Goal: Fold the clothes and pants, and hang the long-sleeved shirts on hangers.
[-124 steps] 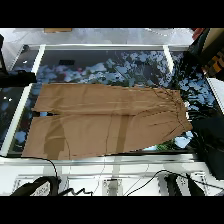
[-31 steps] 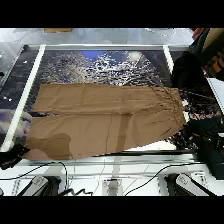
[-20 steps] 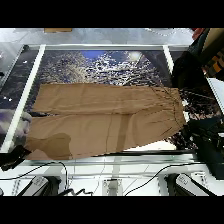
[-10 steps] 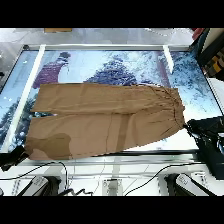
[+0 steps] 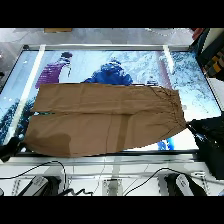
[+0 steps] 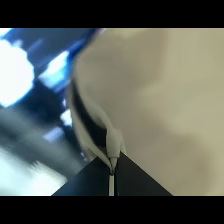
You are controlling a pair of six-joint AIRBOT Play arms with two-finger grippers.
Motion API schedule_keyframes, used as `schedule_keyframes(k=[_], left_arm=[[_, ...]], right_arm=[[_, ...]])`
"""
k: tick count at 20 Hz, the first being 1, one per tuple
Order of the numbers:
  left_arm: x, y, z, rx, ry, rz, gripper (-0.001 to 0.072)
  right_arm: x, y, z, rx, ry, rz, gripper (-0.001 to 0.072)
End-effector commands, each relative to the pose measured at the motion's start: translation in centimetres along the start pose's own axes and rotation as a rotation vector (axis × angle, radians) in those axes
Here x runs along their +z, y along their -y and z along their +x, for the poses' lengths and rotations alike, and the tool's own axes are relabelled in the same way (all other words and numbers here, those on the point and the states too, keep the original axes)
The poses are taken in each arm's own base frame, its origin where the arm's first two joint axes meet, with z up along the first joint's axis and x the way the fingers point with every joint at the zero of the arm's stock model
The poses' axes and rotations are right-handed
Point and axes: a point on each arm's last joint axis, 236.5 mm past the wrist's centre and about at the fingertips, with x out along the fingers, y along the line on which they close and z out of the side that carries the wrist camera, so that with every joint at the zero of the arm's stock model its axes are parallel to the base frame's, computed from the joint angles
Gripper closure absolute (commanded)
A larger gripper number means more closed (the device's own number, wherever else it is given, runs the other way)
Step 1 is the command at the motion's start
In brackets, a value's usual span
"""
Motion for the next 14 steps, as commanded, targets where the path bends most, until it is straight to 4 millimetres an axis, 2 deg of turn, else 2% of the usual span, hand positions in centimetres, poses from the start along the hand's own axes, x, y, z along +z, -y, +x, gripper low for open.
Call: schedule_keyframes(k=[1, 3, 6, 8, 10, 12, 14], left_arm=[[5.7, 7.0, -2.8, -0.271, 0.201, 0.025, 0.0693], [8.4, 9.8, -5.0, -0.379, 0.307, 0.037, 0.0692], [11.1, 12.4, -7.7, -0.499, 0.436, 0.055, 0.0692], [11.9, 13.1, -8.5, -0.532, 0.483, 0.07, 0.0693], [12.6, 12.9, -8.8, -0.527, 0.513, 0.057, 0.0694], [13.7, 13.1, -9.5, -0.547, 0.56, 0.027, 0.0694], [14.8, 12.7, -9.2, -0.5, 0.595, 0.018, 0.0697]], right_arm=[[1.2, -1.8, -3.7, -0.009, 0.105, -0.045, 0.0684], [1.8, -3.4, -5.8, 0.011, 0.169, -0.04, 0.0683], [3.9, -6.3, -10.0, 0.043, 0.29, -0.063, 0.0683], [5.9, -8.4, -13.4, 0.058, 0.395, -0.116, 0.0683], [7.7, -10.1, -16.4, 0.056, 0.48, -0.17, 0.0684], [9.2, -10.4, -17.6, 0.041, 0.526, -0.186, 0.0684], [9.9, -9.3, -16.3, 0.034, 0.502, -0.13, 0.0684]])
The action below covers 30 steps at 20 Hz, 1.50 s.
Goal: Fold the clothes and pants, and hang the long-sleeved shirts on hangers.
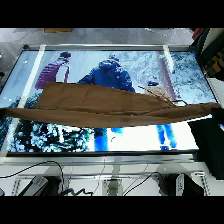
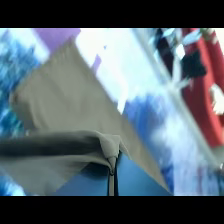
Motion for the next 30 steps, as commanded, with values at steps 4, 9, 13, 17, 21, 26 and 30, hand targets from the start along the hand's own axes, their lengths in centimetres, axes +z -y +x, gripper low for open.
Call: schedule_keyframes(k=[4, 9, 13, 17, 21, 26, 30], left_arm=[[1.1, -1.5, 4.3, 0.171, 0.075, 0.054, 0.0697], [-0.6, 0.4, 12.9, 0.263, 0.09, 0.174, 0.0697], [1.4, 1.5, 18.9, 0.261, 0.151, 0.087, 0.0697], [2.0, 3.6, 23.4, 0.178, 0.112, 0.102, 0.0697], [-1.2, 3.2, 27.0, 0.17, 0.043, 0.104, 0.0697], [-5.2, 1.6, 29.6, 0.189, -0.03, 0.1, 0.0697], [-4.5, 0.3, 29.8, 0.226, 0.017, 0.032, 0.0696]], right_arm=[[-2.0, 3.0, 6.0, -0.035, -0.161, 0.199, 0.0684], [-6.7, 2.2, 15.6, 0.003, -0.276, 0.351, 0.0683], [-4.8, 2.4, 20.3, -0.034, -0.12, 0.44, 0.0683], [-2.1, 2.2, 21.4, -0.029, -0.058, 0.447, 0.0684], [-0.4, 3.6, 23.0, -0.066, 0.021, 0.578, 0.0683], [-2.1, 3.2, 27.0, -0.078, -0.026, 0.624, 0.0683], [-1.5, 2.9, 29.5, -0.075, -0.003, 0.667, 0.0683]])
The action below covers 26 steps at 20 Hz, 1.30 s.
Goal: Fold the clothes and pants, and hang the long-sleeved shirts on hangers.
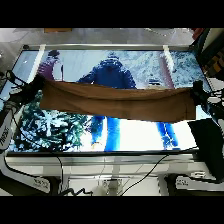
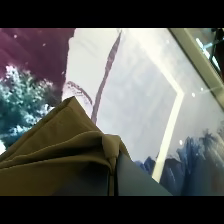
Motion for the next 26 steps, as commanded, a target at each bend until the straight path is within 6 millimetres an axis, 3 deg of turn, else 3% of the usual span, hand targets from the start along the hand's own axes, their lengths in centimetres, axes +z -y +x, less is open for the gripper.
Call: schedule_keyframes(k=[1, 5, 6, 7, 8, 10, 13, 16, 19, 20, 21, 24, 25, 26], left_arm=[[0.6, -1.1, 0.6, 0.041, 0.045, -0.06, 0.0695], [1.1, -1.2, 0.5, 0.047, 0.064, -0.087, 0.0693], [1.0, -1.0, 0.6, 0.045, 0.061, -0.085, 0.061], [0.8, -0.9, 0.6, 0.042, 0.056, -0.074, 0.0261], [0.3, -0.3, 0.7, 0.027, 0.04, -0.063, 0.0011], [-0.4, 1.3, 0.4, -0.03, -0.002, 0.012, 0.0002], [1.1, 2.8, -0.9, -0.067, 0.021, 0.131, 0.0004], [4.2, 3.9, -3.3, -0.077, 0.069, 0.266, 0.0003], [3.9, 4.4, -6.4, -0.135, -0.046, 0.369, 0.0012], [2.9, 3.1, -7.2, -0.117, -0.129, 0.33, 0.0012], [1.5, 0.6, -8.1, -0.056, -0.237, 0.263, 0.0012], [-2.5, -9.7, -12.5, 0.263, -0.506, 0.12, 0.0009], [-3.2, -12.2, -13.9, 0.335, -0.556, 0.096, 0.0012], [-3.9, -13.5, -14.8, 0.359, -0.593, 0.048, 0.0011]], right_arm=[[0.7, -0.4, 2.1, 0.007, 0.034, 0.083, 0.0682], [2.3, 0.1, 2.5, 0.006, 0.105, 0.163, 0.0682], [2.0, 0.1, 2.6, 0.005, 0.097, 0.158, 0.0596], [1.4, 0.2, 2.6, 0.001, 0.074, 0.132, 0.0271], [0.7, 0.3, 2.7, -0.006, 0.044, 0.112, -0.0008], [-0.6, 0.6, 2.6, -0.023, -0.02, 0.047, 0.0015], [-2.1, 0.0, 2.2, -0.041, -0.122, -0.164, 0.0022], [-3.4, -1.4, 1.4, -0.028, -0.236, -0.41, 0.0021], [-4.0, -2.5, 0.6, -0.021, -0.301, -0.473, 0.0022], [-4.1, -2.7, 0.4, -0.018, -0.311, -0.476, 0.0021], [-4.2, -2.8, 0.3, -0.019, -0.319, -0.48, 0.0022], [-4.5, -2.5, 0.2, -0.027, -0.336, -0.49, 0.0022], [-4.6, -2.2, 0.1, -0.033, -0.342, -0.499, 0.0022], [-4.5, -2.1, 0.1, -0.039, -0.343, -0.508, 0.0022]])
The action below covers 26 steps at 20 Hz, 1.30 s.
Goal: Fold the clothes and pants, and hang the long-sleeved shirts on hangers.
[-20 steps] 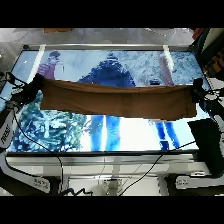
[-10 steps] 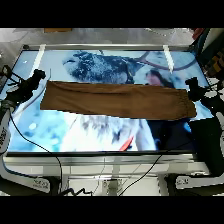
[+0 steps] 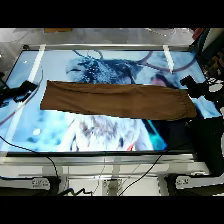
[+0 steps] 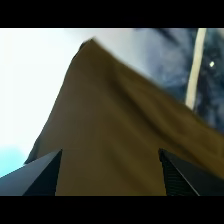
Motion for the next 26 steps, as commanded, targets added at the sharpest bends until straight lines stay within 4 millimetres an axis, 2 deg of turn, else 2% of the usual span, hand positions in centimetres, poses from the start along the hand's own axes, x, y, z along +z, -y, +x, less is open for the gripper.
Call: schedule_keyframes(k=[1, 4, 9, 13, 16, 18, 19, 20, 21, 22, 24, 25, 26], left_arm=[[-6.8, -7.3, -2.4, 0.178, -0.275, -0.203, 0.0011], [-8.5, -7.0, -1.2, 0.113, -0.342, -0.289, 0.0006], [-9.6, -5.2, 4.0, 0.016, -0.348, -0.318, 0.0008], [-8.3, -2.9, 7.8, -0.058, -0.252, -0.309, 0.0007], [-7.0, -2.2, 9.7, -0.03, -0.159, -0.288, 0.0028], [-6.0, -1.4, 10.5, -0.016, -0.1, -0.24, 0.0232], [-5.5, -0.8, 10.8, -0.013, -0.077, -0.223, 0.0323], [-5.1, -0.2, 11.0, -0.015, -0.061, -0.209, 0.0464], [-4.7, 0.6, 11.1, -0.024, -0.052, -0.19, 0.0644], [-4.0, 1.2, 10.9, -0.035, -0.04, -0.176, 0.0693], [-2.3, 2.7, 10.0, -0.059, -0.01, -0.135, 0.0694], [-1.3, 3.7, 8.9, -0.075, 0.011, -0.086, 0.0694], [-0.3, 4.8, 7.6, -0.092, 0.035, -0.042, 0.0694]], right_arm=[[-0.6, 0.4, -0.1, -0.019, -0.033, -0.042, 0.0022], [-0.5, 0.4, -0.1, -0.021, -0.028, -0.044, 0.0022], [-0.9, 0.4, -0.1, -0.019, -0.045, -0.042, 0.0022], [-1.7, 0.3, -0.1, -0.016, -0.078, -0.042, 0.0023], [-3.7, 0.2, -0.4, -0.006, -0.163, -0.125, 0.0024], [-5.5, 0.1, -0.8, 0.009, -0.241, -0.183, 0.0026], [-6.2, 0.1, -1.1, 0.016, -0.274, -0.205, 0.0057], [-6.8, 0.0, -1.4, 0.022, -0.3, -0.221, 0.0137], [-7.2, -0.2, -1.9, 0.029, -0.319, -0.235, 0.021], [-7.4, -0.5, -2.3, 0.036, -0.33, -0.246, 0.0239], [-7.3, -1.4, -3.2, 0.059, -0.327, -0.242, 0.028], [-7.1, -2.3, -3.6, 0.079, -0.317, -0.237, 0.0323], [-7.1, -3.5, -3.9, 0.105, -0.308, -0.233, 0.0452]])
